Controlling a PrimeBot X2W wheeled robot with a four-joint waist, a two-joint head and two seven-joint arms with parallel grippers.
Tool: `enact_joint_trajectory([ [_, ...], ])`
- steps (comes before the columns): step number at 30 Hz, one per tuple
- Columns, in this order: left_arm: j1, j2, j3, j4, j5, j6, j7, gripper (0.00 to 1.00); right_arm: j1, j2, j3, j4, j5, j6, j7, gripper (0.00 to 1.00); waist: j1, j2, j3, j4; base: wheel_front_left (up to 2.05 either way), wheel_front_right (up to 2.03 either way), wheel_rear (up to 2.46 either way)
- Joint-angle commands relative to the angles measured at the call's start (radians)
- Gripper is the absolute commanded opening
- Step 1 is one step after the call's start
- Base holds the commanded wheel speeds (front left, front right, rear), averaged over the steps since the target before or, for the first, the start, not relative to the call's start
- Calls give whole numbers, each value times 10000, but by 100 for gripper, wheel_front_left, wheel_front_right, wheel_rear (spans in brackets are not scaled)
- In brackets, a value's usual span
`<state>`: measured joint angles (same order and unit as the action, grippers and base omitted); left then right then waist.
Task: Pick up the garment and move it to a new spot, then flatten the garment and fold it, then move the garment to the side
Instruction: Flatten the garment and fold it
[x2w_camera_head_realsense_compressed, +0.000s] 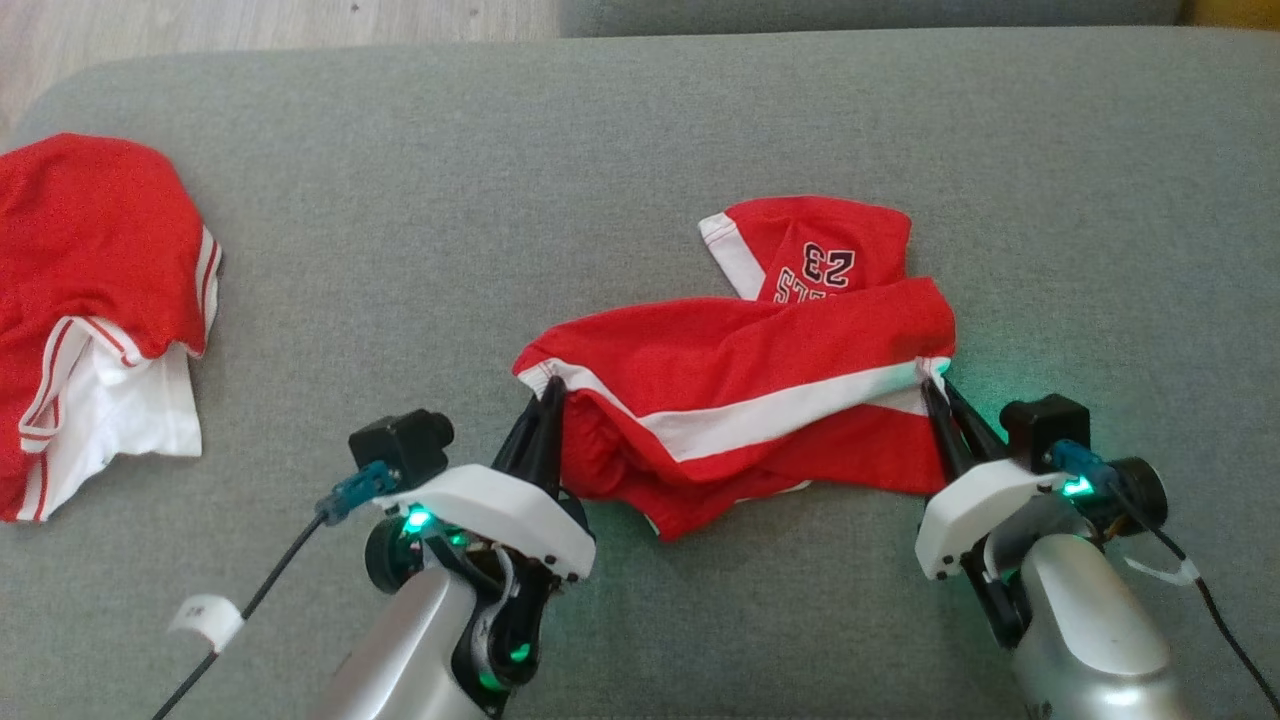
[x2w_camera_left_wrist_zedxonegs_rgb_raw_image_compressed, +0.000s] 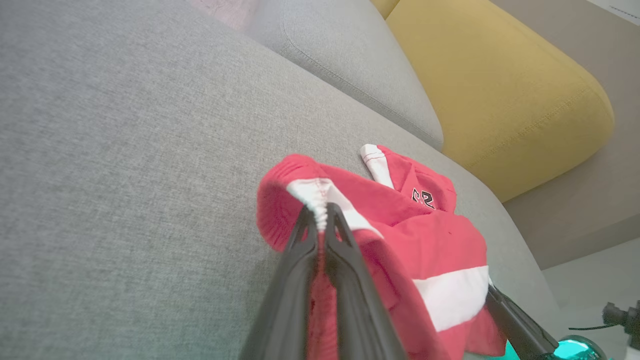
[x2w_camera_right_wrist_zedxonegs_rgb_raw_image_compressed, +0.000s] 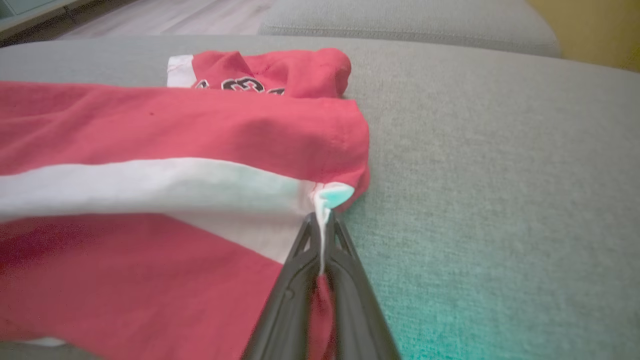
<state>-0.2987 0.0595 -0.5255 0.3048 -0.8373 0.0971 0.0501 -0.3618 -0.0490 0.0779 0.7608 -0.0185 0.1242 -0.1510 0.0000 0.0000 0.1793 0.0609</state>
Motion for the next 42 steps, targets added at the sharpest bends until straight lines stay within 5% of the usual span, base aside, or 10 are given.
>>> enact_joint_trajectory([
  [1, -201, 154, 318, -364, -9, 44, -132, 0, -299, -12, 177, -317, -17, 65, -214, 6, 0, 0, -38, -6, 0, 0, 0],
  [8, -265, 345, 499, -722, 107, -67, -607, 0, -142, -12, -65, -1285, 8, 65, -577, 0, 0, 0, -369, -85, 0, 0, 0],
  [18, -953, 1254, 1050, -2593, 383, -406, -982, 0, 361, -12, -216, -4886, 470, 65, -179, 0, 0, 0, -1703, -415, 0, 0, 0],
  [32, -1328, 2866, 1835, -6348, 663, 122, 161, 0, 1824, -103, -274, -10539, 509, 65, 1744, 0, 0, 0, -2606, -903, 0, 0, 0],
  [42, -1979, 3139, 1766, -5624, 511, -21, 822, 0, 1589, -207, -209, -10129, 776, 65, 2279, 0, 0, 0, -2027, -1040, 0, 0, 0],
])
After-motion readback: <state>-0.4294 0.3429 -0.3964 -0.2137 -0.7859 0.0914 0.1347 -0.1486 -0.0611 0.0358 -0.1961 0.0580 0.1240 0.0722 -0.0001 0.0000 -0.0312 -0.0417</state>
